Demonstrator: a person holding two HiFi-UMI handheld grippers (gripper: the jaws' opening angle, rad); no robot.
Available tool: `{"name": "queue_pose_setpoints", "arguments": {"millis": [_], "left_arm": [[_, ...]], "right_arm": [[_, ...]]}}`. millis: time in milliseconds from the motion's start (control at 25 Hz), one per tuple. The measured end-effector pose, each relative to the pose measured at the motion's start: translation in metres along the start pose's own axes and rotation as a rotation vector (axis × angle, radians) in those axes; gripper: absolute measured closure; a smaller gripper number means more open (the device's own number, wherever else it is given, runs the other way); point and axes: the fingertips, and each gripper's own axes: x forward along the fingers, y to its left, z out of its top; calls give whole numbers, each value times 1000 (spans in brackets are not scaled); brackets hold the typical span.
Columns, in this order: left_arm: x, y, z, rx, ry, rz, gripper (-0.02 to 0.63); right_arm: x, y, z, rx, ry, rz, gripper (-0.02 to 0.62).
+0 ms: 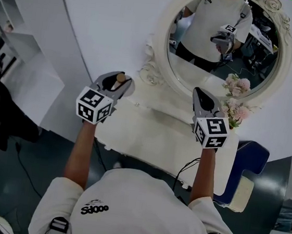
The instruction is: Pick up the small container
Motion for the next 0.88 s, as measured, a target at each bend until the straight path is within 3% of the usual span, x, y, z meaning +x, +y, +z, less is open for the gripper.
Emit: {"name": "queue_pose_setpoints", "arguments": {"millis": [880], "left_arm": [[-14,9,7,37,-3,35,454]], "right_arm": [[13,6,4,6,29,11,594]]}}
